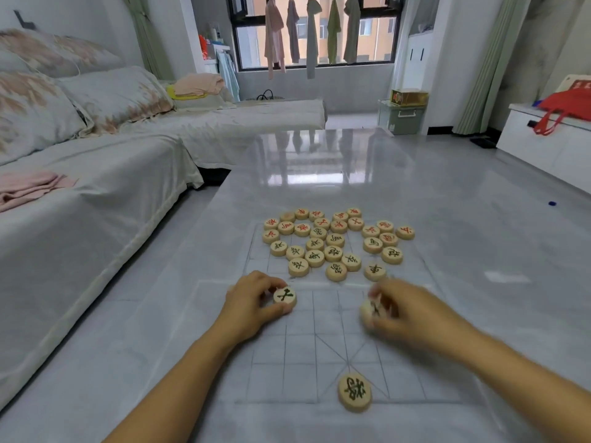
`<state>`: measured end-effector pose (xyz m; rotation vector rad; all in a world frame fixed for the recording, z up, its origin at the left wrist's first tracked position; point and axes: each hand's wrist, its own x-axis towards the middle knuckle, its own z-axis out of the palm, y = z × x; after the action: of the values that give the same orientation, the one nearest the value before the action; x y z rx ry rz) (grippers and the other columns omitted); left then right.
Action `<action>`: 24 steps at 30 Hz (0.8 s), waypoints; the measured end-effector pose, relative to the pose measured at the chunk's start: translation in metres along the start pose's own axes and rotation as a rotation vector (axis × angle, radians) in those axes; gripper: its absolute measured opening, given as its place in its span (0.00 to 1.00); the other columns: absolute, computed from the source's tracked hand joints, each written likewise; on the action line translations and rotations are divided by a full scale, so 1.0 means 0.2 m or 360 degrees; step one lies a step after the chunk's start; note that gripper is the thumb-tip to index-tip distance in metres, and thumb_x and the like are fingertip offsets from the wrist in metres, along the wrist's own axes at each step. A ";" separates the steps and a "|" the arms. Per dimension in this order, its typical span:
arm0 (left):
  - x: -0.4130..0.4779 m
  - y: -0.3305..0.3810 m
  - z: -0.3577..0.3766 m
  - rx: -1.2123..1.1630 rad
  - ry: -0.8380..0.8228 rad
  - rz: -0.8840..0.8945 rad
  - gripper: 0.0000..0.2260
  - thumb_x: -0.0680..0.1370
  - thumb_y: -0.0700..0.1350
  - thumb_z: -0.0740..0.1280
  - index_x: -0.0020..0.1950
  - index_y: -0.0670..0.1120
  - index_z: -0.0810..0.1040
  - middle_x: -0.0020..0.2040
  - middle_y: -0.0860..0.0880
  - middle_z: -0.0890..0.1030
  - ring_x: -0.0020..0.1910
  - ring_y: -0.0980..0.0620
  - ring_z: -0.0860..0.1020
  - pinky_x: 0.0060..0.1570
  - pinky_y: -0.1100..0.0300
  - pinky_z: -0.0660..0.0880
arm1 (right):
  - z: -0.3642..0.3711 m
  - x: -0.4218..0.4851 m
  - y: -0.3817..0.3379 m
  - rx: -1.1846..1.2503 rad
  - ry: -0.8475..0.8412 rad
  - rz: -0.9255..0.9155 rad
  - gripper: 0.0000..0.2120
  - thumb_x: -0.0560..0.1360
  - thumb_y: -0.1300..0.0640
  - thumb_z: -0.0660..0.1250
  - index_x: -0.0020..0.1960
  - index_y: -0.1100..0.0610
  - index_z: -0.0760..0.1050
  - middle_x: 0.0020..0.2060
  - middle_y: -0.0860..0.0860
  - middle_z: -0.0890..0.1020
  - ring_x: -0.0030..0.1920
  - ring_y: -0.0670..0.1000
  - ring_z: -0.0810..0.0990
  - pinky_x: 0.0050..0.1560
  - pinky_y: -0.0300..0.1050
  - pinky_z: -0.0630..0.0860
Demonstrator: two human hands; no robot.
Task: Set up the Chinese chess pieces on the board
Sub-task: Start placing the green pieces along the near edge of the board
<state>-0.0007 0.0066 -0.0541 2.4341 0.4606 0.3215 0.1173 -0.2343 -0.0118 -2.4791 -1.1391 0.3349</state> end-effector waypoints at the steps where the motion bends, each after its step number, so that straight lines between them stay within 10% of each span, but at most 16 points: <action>1: -0.02 0.04 0.00 0.0119 -0.0060 -0.0019 0.18 0.68 0.58 0.72 0.55 0.54 0.77 0.49 0.56 0.74 0.49 0.58 0.73 0.55 0.56 0.69 | 0.05 -0.10 0.00 -0.0061 -0.0023 -0.0022 0.17 0.71 0.41 0.66 0.56 0.45 0.68 0.49 0.42 0.73 0.47 0.43 0.73 0.48 0.39 0.73; 12: -0.42 0.22 0.08 0.0136 -0.0231 0.0051 0.18 0.54 0.70 0.59 0.40 0.66 0.66 0.47 0.61 0.73 0.50 0.61 0.70 0.57 0.61 0.64 | 0.14 -0.31 0.08 0.0103 -0.0078 -0.0161 0.13 0.71 0.41 0.65 0.53 0.40 0.67 0.48 0.38 0.70 0.49 0.40 0.71 0.51 0.36 0.71; 19: -0.49 0.17 0.10 0.0185 -0.0285 0.0178 0.34 0.53 0.74 0.62 0.57 0.66 0.67 0.52 0.67 0.66 0.58 0.64 0.65 0.61 0.65 0.57 | 0.16 -0.33 0.09 0.0031 -0.0110 -0.0157 0.17 0.68 0.37 0.66 0.51 0.37 0.63 0.49 0.37 0.68 0.50 0.41 0.69 0.52 0.38 0.70; 24: -0.51 0.18 0.12 0.0118 -0.0182 0.0191 0.23 0.58 0.70 0.58 0.51 0.67 0.70 0.50 0.67 0.68 0.56 0.66 0.64 0.58 0.72 0.54 | 0.15 -0.34 0.09 0.0038 -0.0115 -0.0200 0.15 0.69 0.38 0.65 0.52 0.37 0.64 0.48 0.36 0.68 0.50 0.40 0.69 0.50 0.35 0.67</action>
<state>-0.0760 -0.0740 -0.0608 2.5423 0.2820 0.2175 0.0747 -0.2886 -0.0427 -2.3788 -1.3054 0.4023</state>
